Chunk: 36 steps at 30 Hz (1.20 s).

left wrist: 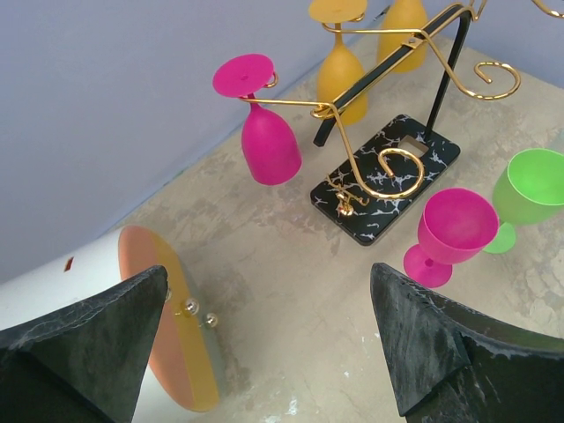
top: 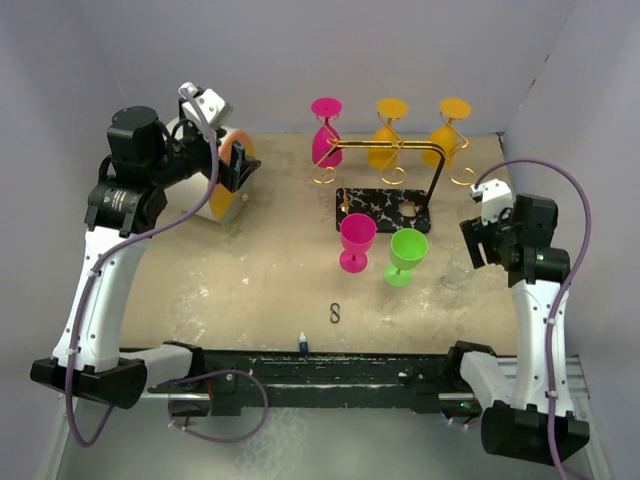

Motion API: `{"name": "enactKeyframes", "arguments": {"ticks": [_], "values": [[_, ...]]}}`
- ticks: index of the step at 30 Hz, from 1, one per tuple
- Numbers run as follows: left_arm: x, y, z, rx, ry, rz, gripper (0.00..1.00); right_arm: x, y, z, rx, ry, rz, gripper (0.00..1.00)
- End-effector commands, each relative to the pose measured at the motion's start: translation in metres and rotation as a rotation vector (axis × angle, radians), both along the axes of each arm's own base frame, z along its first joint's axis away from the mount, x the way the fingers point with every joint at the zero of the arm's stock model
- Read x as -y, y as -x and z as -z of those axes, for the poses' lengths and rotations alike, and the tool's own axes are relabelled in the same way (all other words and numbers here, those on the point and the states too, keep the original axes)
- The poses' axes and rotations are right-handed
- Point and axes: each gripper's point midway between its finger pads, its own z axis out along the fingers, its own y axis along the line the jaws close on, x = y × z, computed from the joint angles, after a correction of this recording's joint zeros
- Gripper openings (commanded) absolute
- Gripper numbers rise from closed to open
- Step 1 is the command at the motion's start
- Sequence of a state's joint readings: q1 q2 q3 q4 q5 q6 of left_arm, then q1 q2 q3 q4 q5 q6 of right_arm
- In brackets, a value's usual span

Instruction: Place the wine glass upside down on the wine glass rack

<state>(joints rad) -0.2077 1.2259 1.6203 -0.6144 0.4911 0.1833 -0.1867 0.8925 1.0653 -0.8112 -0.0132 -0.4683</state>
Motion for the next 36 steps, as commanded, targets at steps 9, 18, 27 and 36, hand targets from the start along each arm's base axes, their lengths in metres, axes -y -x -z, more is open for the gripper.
{"name": "enactKeyframes", "arguments": {"ticks": [9,18,27,36], "values": [[-0.007,0.008,-0.020,0.070,0.024,0.005,0.99,0.010,-0.018,0.037,-0.098,-0.151,0.007,0.74],[-0.010,0.007,-0.018,0.062,0.024,0.003,0.99,0.022,-0.020,0.070,-0.206,-0.232,0.005,0.58],[-0.012,0.005,-0.014,0.055,0.023,0.000,0.99,0.008,-0.035,0.088,-0.253,-0.324,-0.138,0.54],[-0.015,0.004,-0.013,0.057,0.021,-0.007,0.99,0.014,-0.044,0.104,-0.290,-0.327,-0.139,0.44]]}}
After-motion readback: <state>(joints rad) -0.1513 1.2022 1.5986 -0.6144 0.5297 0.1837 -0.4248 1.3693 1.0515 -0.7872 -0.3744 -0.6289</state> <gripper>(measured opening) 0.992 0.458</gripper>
